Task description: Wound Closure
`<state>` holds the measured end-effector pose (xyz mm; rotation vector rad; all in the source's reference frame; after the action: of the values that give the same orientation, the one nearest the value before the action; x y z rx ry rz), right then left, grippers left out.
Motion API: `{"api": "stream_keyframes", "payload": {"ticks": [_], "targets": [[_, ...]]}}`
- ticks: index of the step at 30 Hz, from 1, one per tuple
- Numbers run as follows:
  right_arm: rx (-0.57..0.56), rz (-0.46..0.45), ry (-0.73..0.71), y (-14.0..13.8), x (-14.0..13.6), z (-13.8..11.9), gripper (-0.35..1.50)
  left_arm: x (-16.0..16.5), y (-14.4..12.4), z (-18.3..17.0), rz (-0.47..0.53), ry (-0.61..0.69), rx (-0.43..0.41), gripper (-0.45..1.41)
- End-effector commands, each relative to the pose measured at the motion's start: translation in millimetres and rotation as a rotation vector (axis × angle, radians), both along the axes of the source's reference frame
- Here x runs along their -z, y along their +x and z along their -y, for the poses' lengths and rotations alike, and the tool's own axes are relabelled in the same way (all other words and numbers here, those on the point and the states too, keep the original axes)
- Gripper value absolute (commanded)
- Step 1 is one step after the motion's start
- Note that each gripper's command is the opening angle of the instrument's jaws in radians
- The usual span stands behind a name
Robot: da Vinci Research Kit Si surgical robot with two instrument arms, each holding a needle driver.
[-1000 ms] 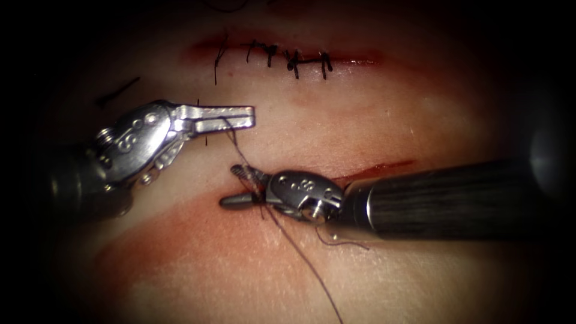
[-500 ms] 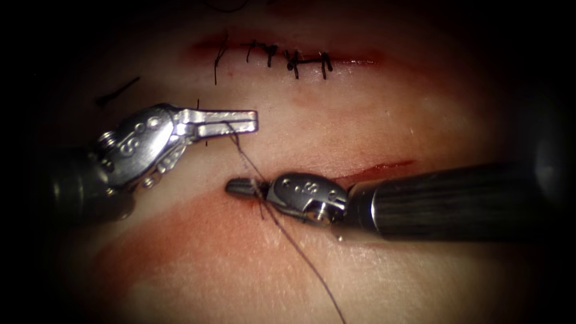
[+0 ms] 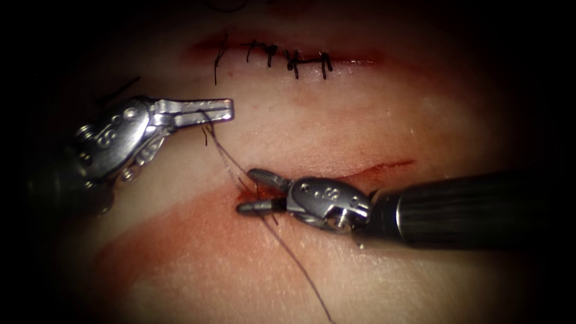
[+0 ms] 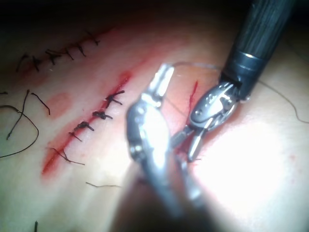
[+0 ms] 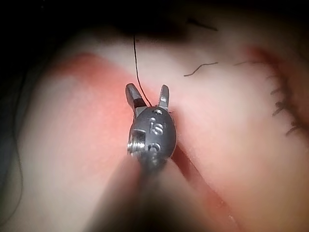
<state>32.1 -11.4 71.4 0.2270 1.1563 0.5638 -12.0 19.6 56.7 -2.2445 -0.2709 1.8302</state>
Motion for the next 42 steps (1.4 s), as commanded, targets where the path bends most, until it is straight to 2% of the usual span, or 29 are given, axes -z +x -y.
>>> {"api": "stream_keyframes", "payload": {"ticks": [1,10,15,17,20,22,28,31,39,41,42], "targets": [[0.016,-0.001,0.006,-1.2,-0.5,0.8,1.47,-0.9,-0.2,0.0,-0.002,-0.001,-0.001,-0.45],[0.012,0.023,0.017,-6.9,1.2,-0.2,1.47,-1.3,1.7,0.3,-0.024,0.004,0.005,-0.45],[0.017,0.037,0.011,-10.9,2.6,0.2,1.47,-2.4,6.3,-0.1,-0.078,0.017,0.019,-0.45],[-0.002,0.053,0.012,-13.1,3.6,0.0,1.48,-4.3,8.1,-1.9,-0.129,0.004,0.054,-0.45],[-0.015,0.052,0.005,-14.4,4.5,-0.4,1.48,-6.5,8.5,-3.6,-0.167,0.001,0.081,-0.45],[-0.029,0.056,-0.003,-15.3,5.3,-0.6,1.48,-10.4,8.5,-5.5,-0.204,-0.01,0.105,-0.45],[-0.029,0.059,-0.01,-15.3,5.3,-0.4,1.48,-17.0,8.1,-7.0,-0.26,-0.027,0.113,-0.45],[-0.034,0.064,-0.009,-15.2,5.1,-0.7,1.48,-19.7,8.1,-8.4,-0.324,-0.023,0.131,-0.45],[-0.039,0.067,-0.013,-14.5,4.9,-0.3,1.48,-23.4,8.2,-13.1,-0.418,-0.015,0.2,-0.45],[-0.038,0.067,-0.014,-14.6,4.8,-0.3,1.48,-23.8,8.0,-12.9,-0.421,0.016,0.199,0.14],[-0.038,0.067,-0.015,-14.7,4.8,-0.2,1.48,-24.0,7.7,-12.6,-0.418,0.072,0.197,0.44]]}}
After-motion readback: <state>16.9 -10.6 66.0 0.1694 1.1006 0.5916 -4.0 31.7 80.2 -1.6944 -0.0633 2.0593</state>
